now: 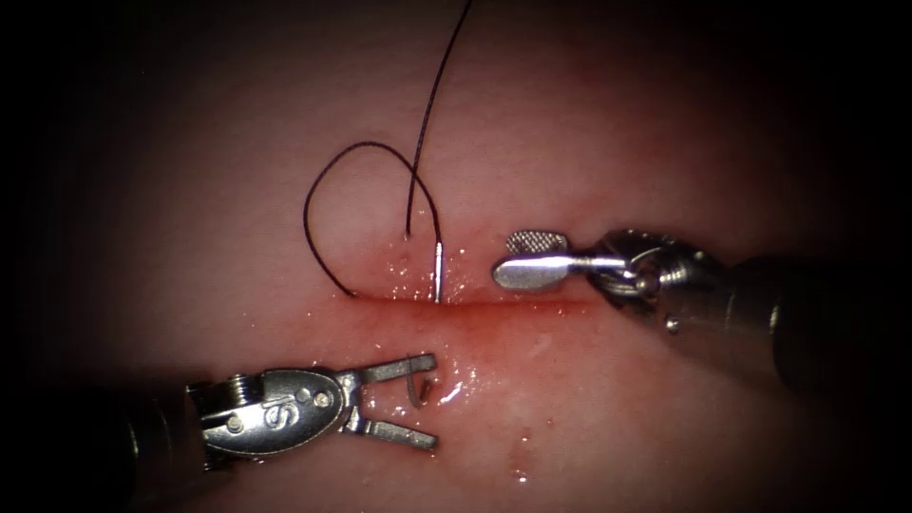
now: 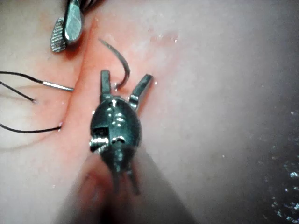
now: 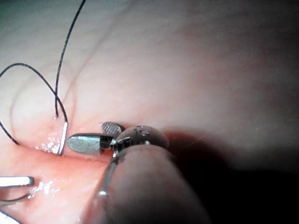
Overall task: Wound Closure
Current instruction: Use the left needle driver to pull the needle and suture through the tissue
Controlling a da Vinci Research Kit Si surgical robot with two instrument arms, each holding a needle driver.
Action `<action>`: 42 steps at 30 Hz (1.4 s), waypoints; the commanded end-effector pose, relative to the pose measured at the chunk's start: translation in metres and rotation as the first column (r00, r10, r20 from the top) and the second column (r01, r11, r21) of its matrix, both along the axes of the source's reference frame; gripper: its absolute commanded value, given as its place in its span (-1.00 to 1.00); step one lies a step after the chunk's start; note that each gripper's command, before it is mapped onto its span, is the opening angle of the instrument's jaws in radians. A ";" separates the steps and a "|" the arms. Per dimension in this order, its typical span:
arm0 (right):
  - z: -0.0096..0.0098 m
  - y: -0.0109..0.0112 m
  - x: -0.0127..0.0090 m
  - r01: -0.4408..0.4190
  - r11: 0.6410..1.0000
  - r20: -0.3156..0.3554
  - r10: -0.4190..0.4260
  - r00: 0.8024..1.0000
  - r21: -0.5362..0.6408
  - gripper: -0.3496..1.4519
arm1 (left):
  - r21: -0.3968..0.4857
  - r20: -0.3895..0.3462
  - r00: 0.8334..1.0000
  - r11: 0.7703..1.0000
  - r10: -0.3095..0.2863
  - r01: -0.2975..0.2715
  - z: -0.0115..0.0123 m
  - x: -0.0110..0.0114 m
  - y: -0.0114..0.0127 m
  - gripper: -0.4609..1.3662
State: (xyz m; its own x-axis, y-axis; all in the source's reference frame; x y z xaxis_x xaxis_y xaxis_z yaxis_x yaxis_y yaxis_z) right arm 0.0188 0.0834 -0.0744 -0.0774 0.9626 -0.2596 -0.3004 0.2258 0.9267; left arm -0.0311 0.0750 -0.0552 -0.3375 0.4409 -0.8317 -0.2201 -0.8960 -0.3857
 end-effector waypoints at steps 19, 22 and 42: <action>-0.0026 0.0000 -0.0006 0.038 0.987 -0.020 -0.042 0.999 -0.155 0.98 | 0.323 0.033 0.996 0.944 -0.082 0.067 0.0007 0.0001 0.0010 -0.88; -0.0036 0.0002 -0.0005 0.079 0.952 0.004 -0.081 0.997 -0.297 0.98 | 0.403 0.037 0.994 0.912 -0.099 0.075 0.0002 0.0000 0.0008 -0.88; -0.0072 -0.0049 0.0021 0.283 0.757 0.062 -0.306 0.950 -0.589 0.92 | 0.800 -0.020 0.972 0.579 -0.233 0.155 -0.0058 0.0012 0.0040 -0.88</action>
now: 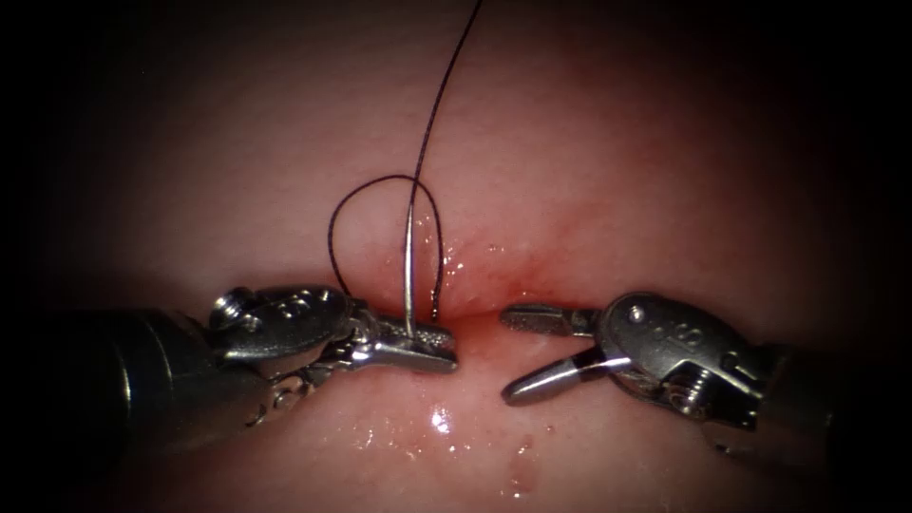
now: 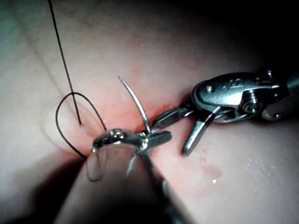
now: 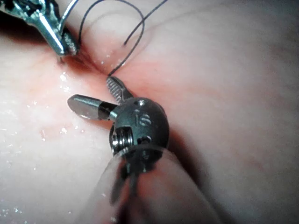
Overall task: Wound Closure
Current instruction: Use the left needle driver to pull the needle and suture through the tissue
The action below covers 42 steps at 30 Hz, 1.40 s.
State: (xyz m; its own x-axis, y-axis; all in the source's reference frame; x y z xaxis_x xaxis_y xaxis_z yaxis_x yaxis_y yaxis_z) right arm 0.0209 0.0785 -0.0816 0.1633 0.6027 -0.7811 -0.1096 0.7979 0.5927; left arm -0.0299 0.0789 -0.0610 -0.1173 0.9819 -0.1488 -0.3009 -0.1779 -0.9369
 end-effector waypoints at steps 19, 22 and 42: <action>0.0009 -0.0034 0.0031 0.095 0.993 0.059 -0.091 0.994 -0.066 0.83 | 0.335 0.032 0.996 0.940 -0.084 0.068 -0.0034 0.0020 0.0026 -0.88; 0.0014 -0.0037 0.0033 0.109 0.992 0.073 -0.103 0.992 -0.070 0.80 | 0.379 0.047 0.994 0.923 -0.094 0.070 -0.0047 0.0026 0.0033 -0.88; 0.0036 -0.0043 0.0032 0.145 0.986 0.152 -0.130 0.980 -0.088 0.79 | 0.304 0.084 0.993 0.951 -0.078 0.049 -0.0104 0.0055 0.0052 -0.88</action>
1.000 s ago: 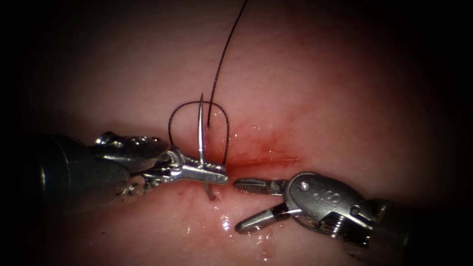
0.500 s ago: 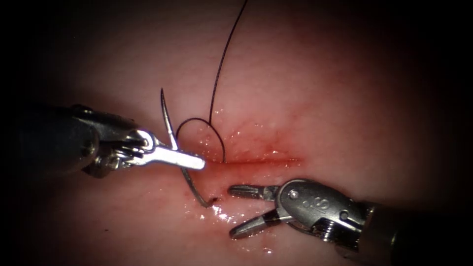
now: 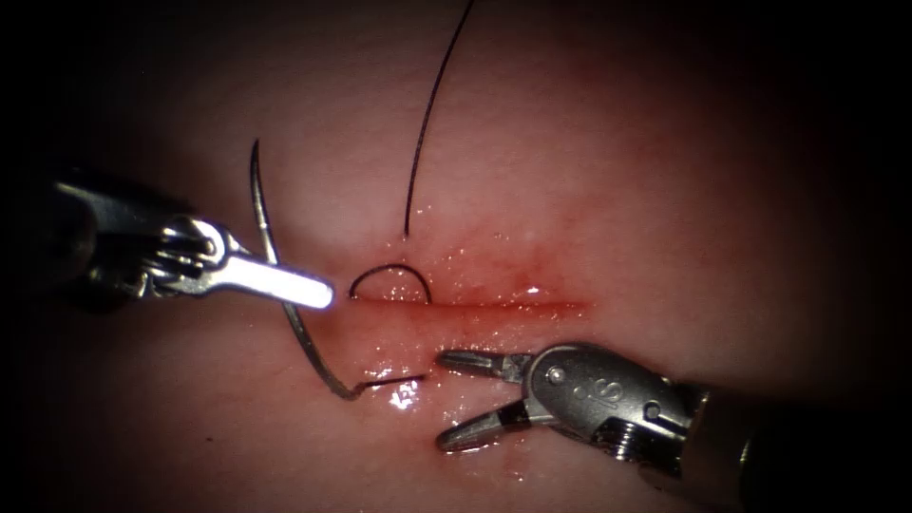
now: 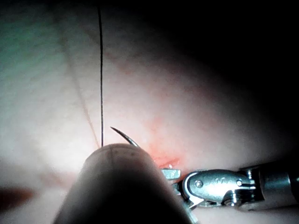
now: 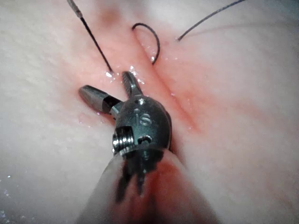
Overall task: Wound Closure
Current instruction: Use the left needle driver to pull the needle and suture through the tissue
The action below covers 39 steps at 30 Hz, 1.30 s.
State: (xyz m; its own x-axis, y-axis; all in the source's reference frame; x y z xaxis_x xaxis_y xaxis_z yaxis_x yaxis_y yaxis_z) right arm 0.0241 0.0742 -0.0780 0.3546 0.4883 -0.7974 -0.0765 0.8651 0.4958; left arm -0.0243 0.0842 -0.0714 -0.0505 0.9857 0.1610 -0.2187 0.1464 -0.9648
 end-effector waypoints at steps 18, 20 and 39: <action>0.0008 -0.0003 0.0000 0.006 1.000 0.007 -0.006 1.000 -0.004 0.79 | -0.830 -0.034 0.996 0.557 -0.078 0.015 -0.0037 0.0015 0.0011 -0.88; 0.0008 -0.0003 0.0000 0.006 1.000 0.006 -0.006 1.000 -0.004 0.79 | -0.871 -0.050 0.993 0.492 -0.103 0.007 -0.0036 0.0019 0.0011 -0.88; 0.0009 -0.0003 0.0000 -0.004 1.000 0.011 0.004 1.000 0.022 0.78 | -0.993 -0.104 0.958 0.082 -0.266 -0.086 -0.0054 0.0045 0.0054 -0.88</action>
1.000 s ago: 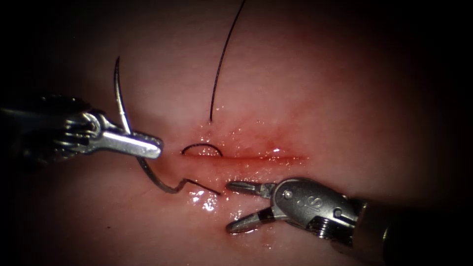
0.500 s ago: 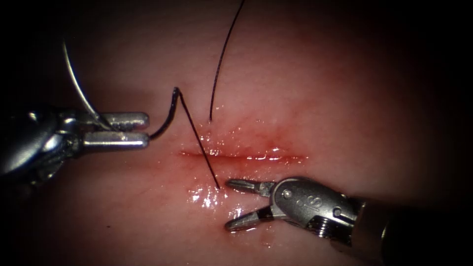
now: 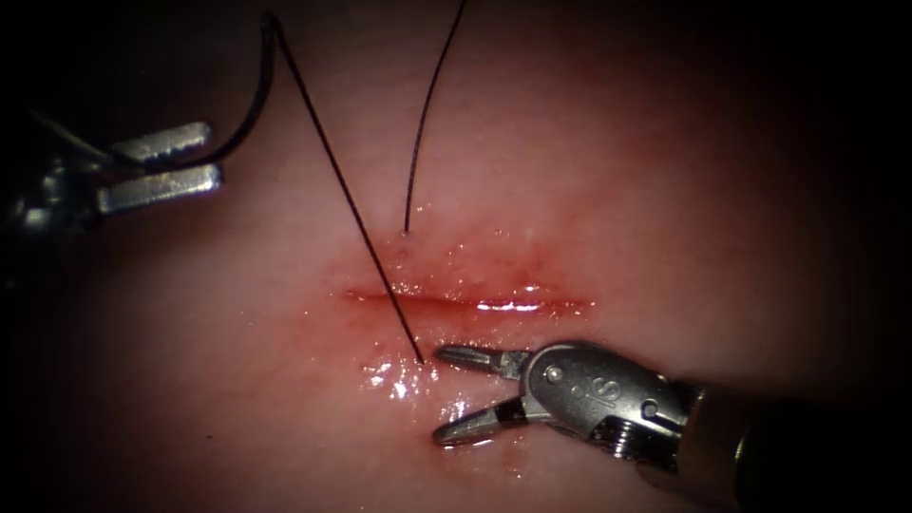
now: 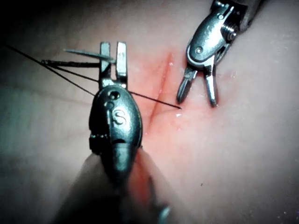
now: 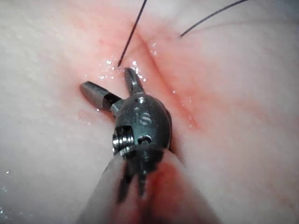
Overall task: Wound Closure
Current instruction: Use the left needle driver to pull the needle and suture through the tissue, then pull the suture through the cut with the right hand.
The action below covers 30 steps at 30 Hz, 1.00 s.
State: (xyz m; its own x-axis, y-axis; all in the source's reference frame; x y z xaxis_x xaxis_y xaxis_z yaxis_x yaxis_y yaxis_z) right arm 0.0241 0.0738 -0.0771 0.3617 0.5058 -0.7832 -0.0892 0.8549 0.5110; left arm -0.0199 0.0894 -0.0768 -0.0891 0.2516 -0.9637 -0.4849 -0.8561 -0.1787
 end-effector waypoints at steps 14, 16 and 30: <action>0.0000 -0.0001 0.0000 -0.003 1.000 0.000 0.003 1.000 0.019 0.77 | -0.118 0.041 0.996 0.989 -0.086 0.090 -0.0026 0.0020 0.0045 -0.88; 0.0000 -0.0001 0.0000 -0.005 1.000 0.001 0.005 1.000 0.024 0.77 | -0.125 0.040 0.995 0.988 -0.089 0.094 -0.0028 0.0023 0.0048 -0.88; -0.0002 -0.0001 0.0000 -0.013 0.999 0.005 0.013 1.000 0.042 0.77 | -0.168 0.008 0.996 0.982 -0.085 0.085 -0.0010 0.0029 0.0029 -0.88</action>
